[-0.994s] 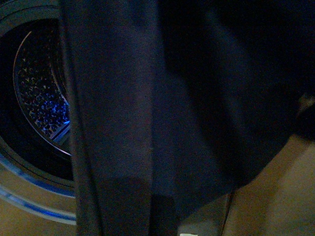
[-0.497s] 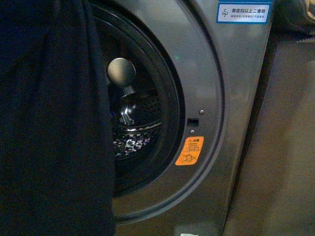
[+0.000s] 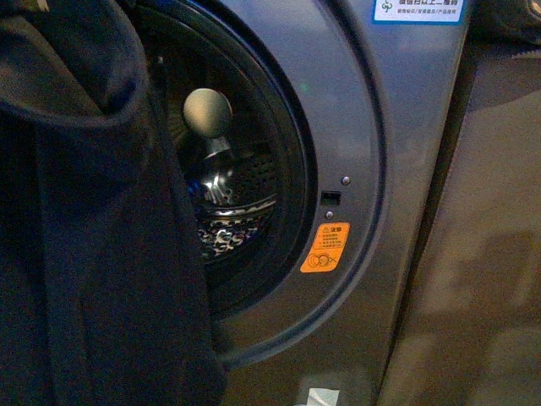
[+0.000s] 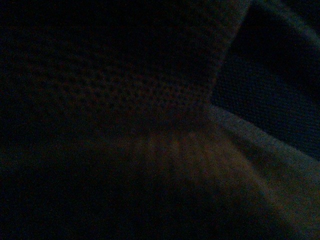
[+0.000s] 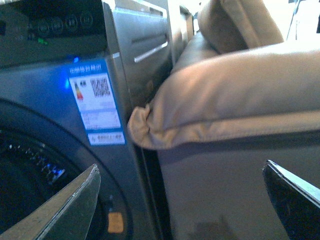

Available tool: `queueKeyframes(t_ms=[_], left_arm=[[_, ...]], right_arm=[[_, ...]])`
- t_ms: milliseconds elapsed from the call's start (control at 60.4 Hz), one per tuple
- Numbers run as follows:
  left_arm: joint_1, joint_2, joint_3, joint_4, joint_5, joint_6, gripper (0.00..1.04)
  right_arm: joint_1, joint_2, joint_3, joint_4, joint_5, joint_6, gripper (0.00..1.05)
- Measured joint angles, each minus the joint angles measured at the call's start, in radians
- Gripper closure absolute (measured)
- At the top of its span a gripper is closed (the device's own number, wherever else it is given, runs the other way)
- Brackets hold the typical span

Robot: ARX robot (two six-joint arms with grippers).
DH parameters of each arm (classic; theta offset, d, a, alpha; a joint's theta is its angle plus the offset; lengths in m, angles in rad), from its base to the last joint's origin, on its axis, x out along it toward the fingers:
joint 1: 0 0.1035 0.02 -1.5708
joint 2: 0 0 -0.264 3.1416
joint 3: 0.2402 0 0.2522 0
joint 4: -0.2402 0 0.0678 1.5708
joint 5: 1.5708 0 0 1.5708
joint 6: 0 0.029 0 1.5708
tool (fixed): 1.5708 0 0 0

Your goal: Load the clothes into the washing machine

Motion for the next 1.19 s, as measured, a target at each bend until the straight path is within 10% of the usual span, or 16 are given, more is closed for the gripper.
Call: queueKeyframes(t_ms=[116, 497, 1193], left_arm=[[-0.010, 0.073, -0.023, 0.063, -0.006, -0.004, 0.99], [-0.050, 0.473, 0.069, 0.229, -0.068, -0.024, 0.99], [-0.042, 1.078, 0.961, -0.138, -0.216, 0.048, 0.99]], right_arm=[[0.092, -0.057, -0.091, -0.060, 0.217, -0.093, 0.28], [0.100, -0.229, -0.389, 0.053, 0.233, -0.148, 1.03], [0.100, -0.441, -0.571, 0.022, 0.233, -0.150, 1.02]])
